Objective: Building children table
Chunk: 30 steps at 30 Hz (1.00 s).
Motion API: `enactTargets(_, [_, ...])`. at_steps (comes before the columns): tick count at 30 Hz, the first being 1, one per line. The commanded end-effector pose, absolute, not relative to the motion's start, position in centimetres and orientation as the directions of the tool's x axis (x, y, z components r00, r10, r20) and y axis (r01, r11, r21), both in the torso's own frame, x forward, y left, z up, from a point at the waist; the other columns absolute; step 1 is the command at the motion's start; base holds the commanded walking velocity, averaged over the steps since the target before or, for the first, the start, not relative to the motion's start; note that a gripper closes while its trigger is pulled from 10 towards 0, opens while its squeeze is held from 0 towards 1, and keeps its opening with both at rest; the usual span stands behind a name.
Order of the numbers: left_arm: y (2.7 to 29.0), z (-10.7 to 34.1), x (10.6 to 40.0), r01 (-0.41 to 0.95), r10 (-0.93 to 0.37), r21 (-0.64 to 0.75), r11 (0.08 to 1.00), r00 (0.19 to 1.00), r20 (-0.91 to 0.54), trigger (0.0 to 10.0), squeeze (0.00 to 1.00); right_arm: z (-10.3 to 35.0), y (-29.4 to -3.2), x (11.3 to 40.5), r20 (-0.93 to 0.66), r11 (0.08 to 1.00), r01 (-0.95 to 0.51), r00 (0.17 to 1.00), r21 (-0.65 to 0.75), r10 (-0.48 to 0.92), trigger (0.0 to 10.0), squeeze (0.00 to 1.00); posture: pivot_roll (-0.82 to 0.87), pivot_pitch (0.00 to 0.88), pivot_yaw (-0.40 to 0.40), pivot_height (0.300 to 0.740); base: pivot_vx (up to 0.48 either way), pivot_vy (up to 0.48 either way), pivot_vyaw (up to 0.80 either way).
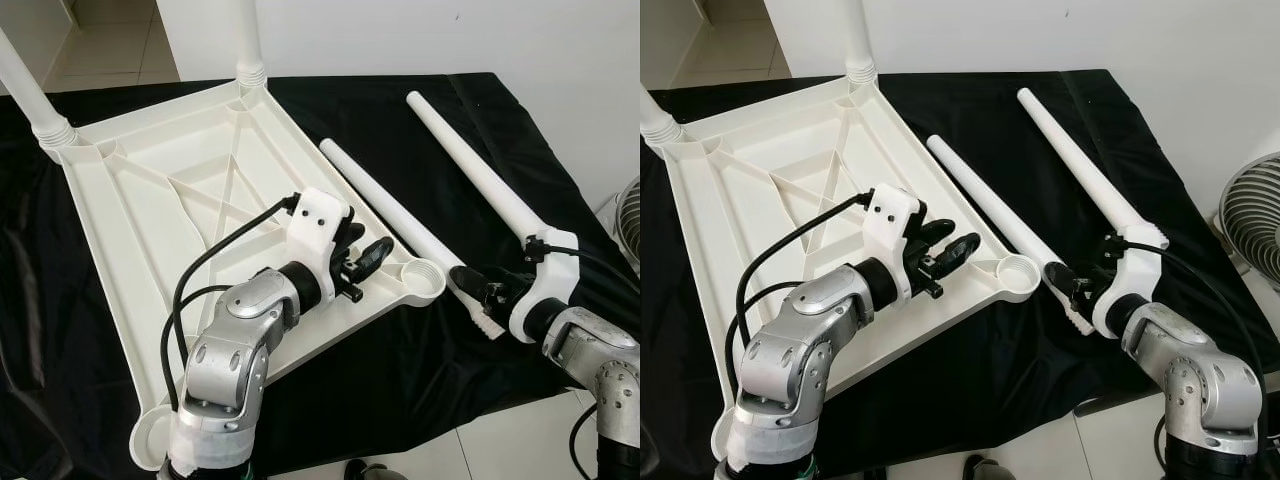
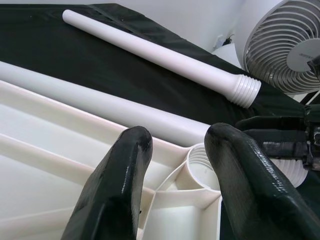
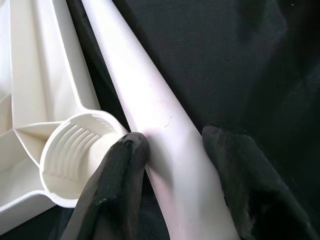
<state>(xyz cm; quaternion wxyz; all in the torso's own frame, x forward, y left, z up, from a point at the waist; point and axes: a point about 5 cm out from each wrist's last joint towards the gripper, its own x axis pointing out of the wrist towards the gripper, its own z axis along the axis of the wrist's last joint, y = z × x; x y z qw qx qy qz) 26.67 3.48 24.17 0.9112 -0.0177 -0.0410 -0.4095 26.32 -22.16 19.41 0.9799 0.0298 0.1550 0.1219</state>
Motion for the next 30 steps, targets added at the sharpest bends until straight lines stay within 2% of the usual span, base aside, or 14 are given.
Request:
enactTargets(1, [4.1,24.1,27.3,0.626,-0.622,-0.016,0.780,0.778,0.088,10.0,0.00,15.4,-21.9,25.7,-0.488,0.966,-0.220,0.833,0.137,0.259,10.0,0.00,0.00,0.222,0.014,0.740,0.000,0.000,0.00])
enactTargets(4, [4.0,24.1,27.4,0.624,-0.620,-0.017,0.781,0.779,0.091,10.0,0.00,15.6,-22.1,26.0,-0.469,0.969,-0.225,0.848,0.104,0.247,10.0,0.00,0.00,0.219,0.012,0.740,0.000,0.000,0.00])
enactTargets(5, [4.0,24.1,27.4,0.624,-0.620,-0.016,0.782,0.779,0.093,10.0,0.00,15.9,-22.2,26.3,-0.440,0.969,-0.224,0.863,0.105,0.247,10.0,1.00,0.00,0.217,0.010,0.740,0.000,0.000,0.00])
enactTargets(10, [3.9,24.1,27.4,0.622,-0.618,-0.013,0.783,0.780,0.093,10.0,0.00,17.5,-22.2,27.1,-0.322,0.967,-0.218,0.913,0.132,0.250,10.0,1.00,0.01,0.209,0.009,0.740,0.000,0.000,0.00])
enactTargets(14, [3.9,24.1,27.4,0.621,-0.617,-0.016,0.784,0.781,0.096,10.0,0.00,18.1,-22.5,27.4,-0.340,0.978,-0.196,0.918,0.066,0.207,10.0,1.00,-0.01,0.196,0.008,0.740,0.000,0.000,0.00])
enactTargets(15, [3.8,24.1,27.4,0.621,-0.616,-0.017,0.784,0.781,0.098,10.0,0.00,18.3,-22.5,27.5,-0.360,0.978,-0.200,0.910,0.052,0.205,10.0,0.58,-0.01,0.196,0.008,0.740,0.000,0.000,0.00])
enactTargets(16, [3.8,24.1,27.4,0.621,-0.616,-0.017,0.784,0.781,0.098,10.0,0.00,18.3,-22.5,27.5,-0.360,0.978,-0.200,0.910,0.052,0.205,10.0,0.58,-0.01,0.196,0.008,0.740,0.000,0.000,0.00])
enactTargets(17, [3.7,24.1,27.5,0.622,-0.617,-0.020,0.783,0.780,0.101,10.0,0.00,18.6,-22.5,27.7,-0.381,0.975,-0.220,0.898,0.040,0.219,10.0,0.00,-0.02,0.188,0.006,0.740,0.000,0.000,0.00])
enactTargets(22, [3.3,24.3,27.5,0.628,-0.622,-0.023,0.778,0.775,0.116,10.0,0.00,18.9,-22.4,28.1,-0.462,0.956,-0.291,0.852,-0.027,0.247,10.0,0.00,-0.02,0.181,0.002,0.740,0.000,0.000,0.00])
enactTargets(27, [3.1,24.3,27.6,0.630,-0.623,-0.027,0.777,0.773,0.120,10.0,0.00,18.8,-22.4,28.7,-0.507,0.952,-0.302,0.815,0.042,0.281,10.0,0.00,-0.03,0.173,-0.006,0.740,0.000,0.000,0.00])
enactTargets(29, [2.9,24.4,27.6,0.628,-0.620,-0.031,0.778,0.774,0.129,10.0,0.00,18.6,-22.4,29.3,-0.581,0.950,-0.299,0.759,0.088,0.293,10.0,0.00,-0.04,0.171,-0.024,0.740,0.000,0.000,0.00])
enactTargets(30, [2.9,24.4,27.6,0.628,-0.620,-0.031,0.778,0.774,0.129,10.0,0.00,18.6,-22.4,29.3,-0.581,0.950,-0.299,0.759,0.088,0.293,10.0,0.00,-0.04,0.171,-0.024,0.740,0.000,0.000,0.00])
